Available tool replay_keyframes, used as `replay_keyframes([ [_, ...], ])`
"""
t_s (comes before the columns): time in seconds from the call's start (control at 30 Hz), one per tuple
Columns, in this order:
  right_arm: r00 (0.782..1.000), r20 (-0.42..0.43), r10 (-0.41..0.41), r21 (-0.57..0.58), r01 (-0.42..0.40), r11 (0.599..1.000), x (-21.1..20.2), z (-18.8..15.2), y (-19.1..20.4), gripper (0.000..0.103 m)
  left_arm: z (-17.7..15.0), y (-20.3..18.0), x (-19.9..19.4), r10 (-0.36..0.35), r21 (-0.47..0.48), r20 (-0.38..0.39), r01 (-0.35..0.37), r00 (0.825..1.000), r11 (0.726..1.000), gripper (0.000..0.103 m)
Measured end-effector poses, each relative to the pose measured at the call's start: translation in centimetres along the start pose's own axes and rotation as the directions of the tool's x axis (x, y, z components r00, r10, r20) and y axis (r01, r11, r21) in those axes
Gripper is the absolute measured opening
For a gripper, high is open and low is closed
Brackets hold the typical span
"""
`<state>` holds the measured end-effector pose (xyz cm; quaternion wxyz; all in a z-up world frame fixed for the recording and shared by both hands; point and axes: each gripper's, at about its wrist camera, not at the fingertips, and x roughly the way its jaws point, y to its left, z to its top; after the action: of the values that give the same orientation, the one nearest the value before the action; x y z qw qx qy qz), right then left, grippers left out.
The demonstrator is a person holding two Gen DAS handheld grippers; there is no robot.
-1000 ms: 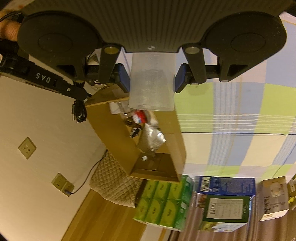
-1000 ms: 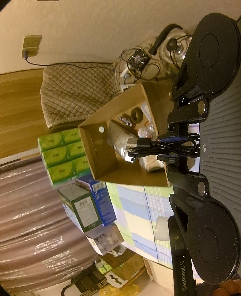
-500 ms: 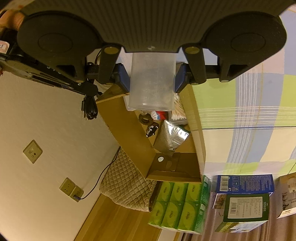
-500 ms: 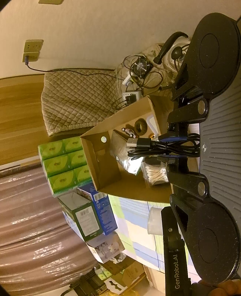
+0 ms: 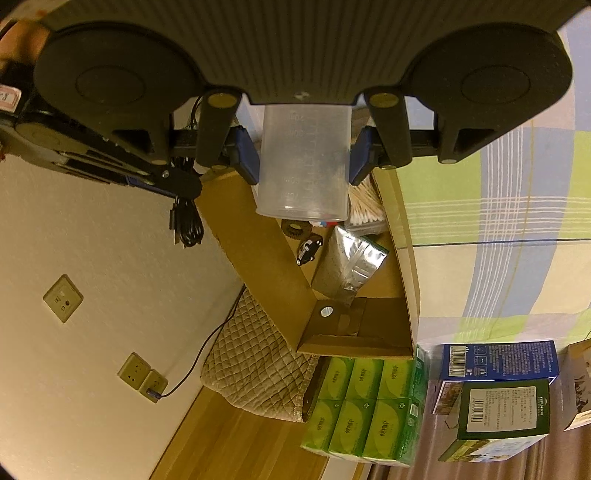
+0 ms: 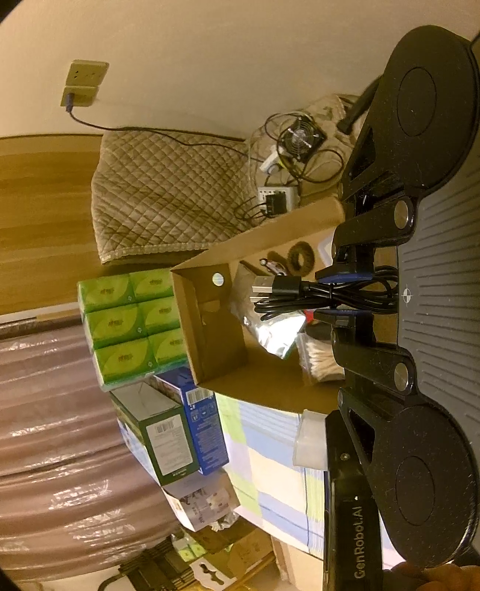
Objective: Organize objects
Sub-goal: 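Lower the clear cup into the box and open the left tool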
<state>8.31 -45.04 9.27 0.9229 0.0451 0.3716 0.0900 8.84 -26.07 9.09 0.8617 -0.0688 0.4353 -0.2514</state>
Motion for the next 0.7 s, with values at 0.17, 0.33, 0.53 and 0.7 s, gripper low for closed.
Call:
replay_keyframes([
  [0.17,1.000,-0.014,0.005,-0.010,-0.005,1.000,1.3,1.3,-0.4,0.010,1.1,-0.1,1.3,0.003,-0.001,-0.010,-0.003,1.000,1.000,0.047],
  [0.33,1.000,-0.019,0.008,-0.025,-0.008,1.000,2.3,2.3,-0.4,0.010,2.3,-0.2,2.3,0.004,-0.016,-0.011,-0.004,1.000,1.000,0.047],
  [0.53,1.000,-0.023,0.007,-0.036,-0.008,0.999,3.4,3.3,-0.6,0.010,3.4,-0.4,3.2,0.005,-0.014,-0.009,-0.005,1.000,1.000,0.047],
  [0.7,1.000,-0.031,0.002,-0.051,-0.004,0.999,4.2,4.1,-0.9,0.010,4.1,-0.4,4.0,0.009,-0.016,-0.011,-0.009,1.000,1.000,0.047],
])
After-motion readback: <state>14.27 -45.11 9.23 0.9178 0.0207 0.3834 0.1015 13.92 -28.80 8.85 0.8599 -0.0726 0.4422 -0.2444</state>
